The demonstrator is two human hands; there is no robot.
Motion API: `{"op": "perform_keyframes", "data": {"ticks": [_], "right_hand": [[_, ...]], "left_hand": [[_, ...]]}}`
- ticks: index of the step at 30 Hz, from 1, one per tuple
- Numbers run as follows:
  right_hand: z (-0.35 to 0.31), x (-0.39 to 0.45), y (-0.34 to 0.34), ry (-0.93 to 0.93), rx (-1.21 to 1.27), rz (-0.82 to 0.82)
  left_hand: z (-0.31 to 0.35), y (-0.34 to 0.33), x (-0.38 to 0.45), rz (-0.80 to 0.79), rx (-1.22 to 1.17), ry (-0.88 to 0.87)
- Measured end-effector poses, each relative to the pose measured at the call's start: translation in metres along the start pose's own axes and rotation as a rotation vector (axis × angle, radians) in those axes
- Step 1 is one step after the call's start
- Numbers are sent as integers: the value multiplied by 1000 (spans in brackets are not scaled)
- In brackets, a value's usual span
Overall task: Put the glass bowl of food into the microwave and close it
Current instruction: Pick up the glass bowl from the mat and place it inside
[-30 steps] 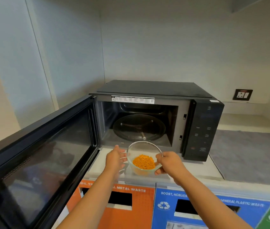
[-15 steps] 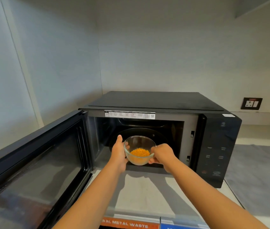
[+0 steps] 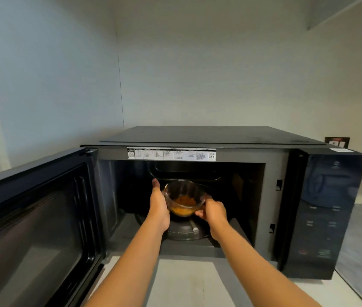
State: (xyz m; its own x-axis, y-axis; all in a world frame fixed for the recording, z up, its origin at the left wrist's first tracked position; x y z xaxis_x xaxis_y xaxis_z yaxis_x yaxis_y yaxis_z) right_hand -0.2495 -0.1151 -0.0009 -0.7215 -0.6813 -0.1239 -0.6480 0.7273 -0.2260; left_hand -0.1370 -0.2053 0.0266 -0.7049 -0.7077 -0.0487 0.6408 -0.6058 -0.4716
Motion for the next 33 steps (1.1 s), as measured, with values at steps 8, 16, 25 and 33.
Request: {"op": "perform_keyframes", "data": {"ticks": [8, 16, 25, 33], "right_hand": [[-3, 32, -5, 53, -40, 13], [5, 46, -8, 4, 4, -1], [3, 46, -9, -15, 13, 1], [0, 33, -12, -16, -11, -23]], "left_hand": [[-10, 11, 35, -95, -76, -36], [-12, 16, 50, -128, -15, -32], [-14, 19, 59, -124, 1, -11], [-14, 19, 54, -105, 12, -9]]}}
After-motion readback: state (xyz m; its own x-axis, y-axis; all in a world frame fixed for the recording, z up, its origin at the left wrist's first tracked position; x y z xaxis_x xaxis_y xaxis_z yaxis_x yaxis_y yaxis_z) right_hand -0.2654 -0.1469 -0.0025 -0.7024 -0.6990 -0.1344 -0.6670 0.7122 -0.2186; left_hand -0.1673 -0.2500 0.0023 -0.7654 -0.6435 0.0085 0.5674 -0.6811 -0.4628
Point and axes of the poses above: each hand's wrist, its own x-axis towards the middle knuckle, its own y-axis out of the back of the hand, z = x × y, the point moved 5 cm from there along x, towards the middle knuckle, and after that the axes turned 11 degrees about -z, right-handed, at the moved point
